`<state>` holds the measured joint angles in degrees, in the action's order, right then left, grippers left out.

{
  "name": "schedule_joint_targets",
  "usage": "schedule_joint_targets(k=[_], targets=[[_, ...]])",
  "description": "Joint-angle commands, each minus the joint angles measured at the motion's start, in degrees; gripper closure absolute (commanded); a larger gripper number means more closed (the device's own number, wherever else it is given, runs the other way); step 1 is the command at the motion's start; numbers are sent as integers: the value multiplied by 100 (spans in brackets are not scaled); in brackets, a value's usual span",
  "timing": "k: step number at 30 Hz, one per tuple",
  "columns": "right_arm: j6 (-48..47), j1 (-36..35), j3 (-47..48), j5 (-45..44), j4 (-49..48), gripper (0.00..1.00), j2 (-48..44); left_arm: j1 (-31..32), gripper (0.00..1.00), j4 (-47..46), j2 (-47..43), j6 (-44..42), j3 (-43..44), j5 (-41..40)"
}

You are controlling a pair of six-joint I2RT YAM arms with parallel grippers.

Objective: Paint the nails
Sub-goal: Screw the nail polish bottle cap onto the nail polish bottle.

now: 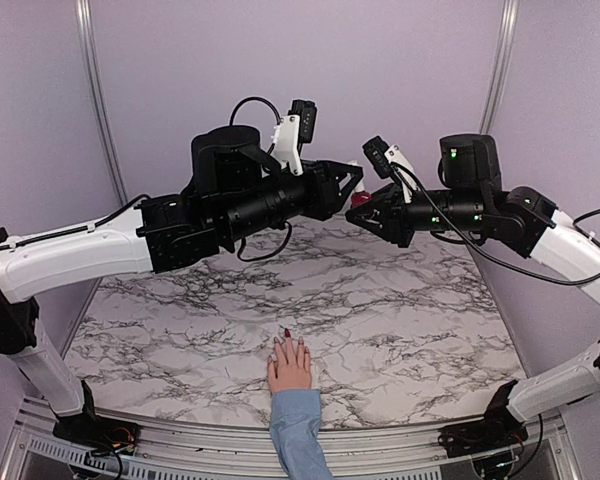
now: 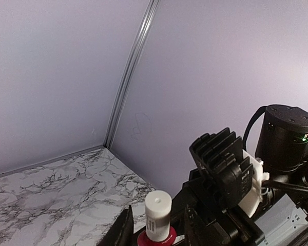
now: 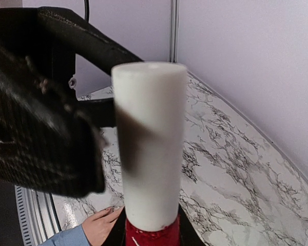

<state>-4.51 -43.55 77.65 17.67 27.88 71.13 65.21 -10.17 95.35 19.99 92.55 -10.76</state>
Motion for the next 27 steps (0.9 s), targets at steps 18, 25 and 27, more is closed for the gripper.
schedule_joint_targets(k=[18, 25, 27], targets=[[-155, -32, 174, 304, -163, 100, 50, 35, 100, 51, 53, 189, -88, 230], [-190, -31, 606, 945, -300, 100, 120, 31, 100, -99, -228, 164, -561, 763], [-194, -28, 684, 1163, -388, 100, 120, 27, 100, -111, -298, 99, -655, 1002]])
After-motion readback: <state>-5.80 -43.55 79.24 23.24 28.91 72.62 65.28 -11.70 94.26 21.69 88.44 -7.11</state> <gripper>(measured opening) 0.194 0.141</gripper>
